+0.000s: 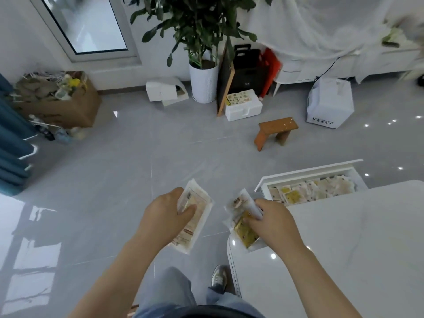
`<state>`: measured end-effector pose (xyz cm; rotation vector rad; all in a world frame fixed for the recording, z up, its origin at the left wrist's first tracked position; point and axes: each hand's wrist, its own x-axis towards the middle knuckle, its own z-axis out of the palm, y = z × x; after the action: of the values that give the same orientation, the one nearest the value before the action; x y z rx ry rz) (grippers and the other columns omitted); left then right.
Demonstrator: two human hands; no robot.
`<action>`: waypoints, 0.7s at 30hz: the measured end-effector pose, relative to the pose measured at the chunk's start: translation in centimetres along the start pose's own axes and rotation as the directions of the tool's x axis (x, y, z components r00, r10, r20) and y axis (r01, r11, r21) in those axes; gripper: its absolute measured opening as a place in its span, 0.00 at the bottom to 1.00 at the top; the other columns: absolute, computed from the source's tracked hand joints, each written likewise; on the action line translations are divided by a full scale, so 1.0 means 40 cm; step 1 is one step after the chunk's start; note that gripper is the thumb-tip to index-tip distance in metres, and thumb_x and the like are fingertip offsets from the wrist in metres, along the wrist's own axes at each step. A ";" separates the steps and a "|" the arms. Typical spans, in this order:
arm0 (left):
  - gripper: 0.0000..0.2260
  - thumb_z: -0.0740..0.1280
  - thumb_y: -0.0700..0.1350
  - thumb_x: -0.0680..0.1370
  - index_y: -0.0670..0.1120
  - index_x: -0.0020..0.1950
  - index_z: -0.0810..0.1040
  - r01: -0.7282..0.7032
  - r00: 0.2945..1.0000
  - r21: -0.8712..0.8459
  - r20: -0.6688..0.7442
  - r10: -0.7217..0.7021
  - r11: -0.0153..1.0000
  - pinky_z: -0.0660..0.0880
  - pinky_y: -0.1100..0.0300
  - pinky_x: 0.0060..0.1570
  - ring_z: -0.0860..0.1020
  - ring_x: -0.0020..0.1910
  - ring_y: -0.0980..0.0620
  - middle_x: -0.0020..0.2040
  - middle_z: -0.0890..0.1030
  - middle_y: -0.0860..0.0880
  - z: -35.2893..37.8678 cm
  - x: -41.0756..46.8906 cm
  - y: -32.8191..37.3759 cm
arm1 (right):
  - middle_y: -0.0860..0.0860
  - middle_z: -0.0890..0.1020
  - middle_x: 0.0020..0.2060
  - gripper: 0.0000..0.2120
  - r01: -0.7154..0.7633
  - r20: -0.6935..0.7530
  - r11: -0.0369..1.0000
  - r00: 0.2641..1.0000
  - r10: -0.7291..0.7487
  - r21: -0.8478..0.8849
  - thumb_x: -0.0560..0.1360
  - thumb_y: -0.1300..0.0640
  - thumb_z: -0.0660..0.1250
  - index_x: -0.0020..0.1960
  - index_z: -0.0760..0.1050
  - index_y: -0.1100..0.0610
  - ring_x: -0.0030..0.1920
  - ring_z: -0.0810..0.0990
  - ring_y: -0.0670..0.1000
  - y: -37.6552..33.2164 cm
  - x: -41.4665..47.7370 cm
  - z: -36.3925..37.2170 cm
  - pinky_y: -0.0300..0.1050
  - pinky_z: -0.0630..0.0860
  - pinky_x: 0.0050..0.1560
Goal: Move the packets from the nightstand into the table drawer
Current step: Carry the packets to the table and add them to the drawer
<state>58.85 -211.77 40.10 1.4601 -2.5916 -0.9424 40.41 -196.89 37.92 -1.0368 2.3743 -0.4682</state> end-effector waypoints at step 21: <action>0.10 0.64 0.55 0.76 0.50 0.52 0.73 -0.446 0.836 0.110 0.404 0.370 0.888 0.75 0.56 0.44 0.78 0.43 0.50 0.42 0.79 0.51 -0.139 0.796 0.100 | 0.47 0.69 0.26 0.15 -0.452 -0.157 0.857 0.854 0.496 0.247 0.70 0.57 0.66 0.31 0.62 0.52 0.27 0.66 0.46 -0.123 0.492 -0.045 0.40 0.63 0.29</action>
<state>39.54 -237.92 38.27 0.7267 -3.1699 -0.9975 30.75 -214.69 35.76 -0.2891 2.5890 -0.6397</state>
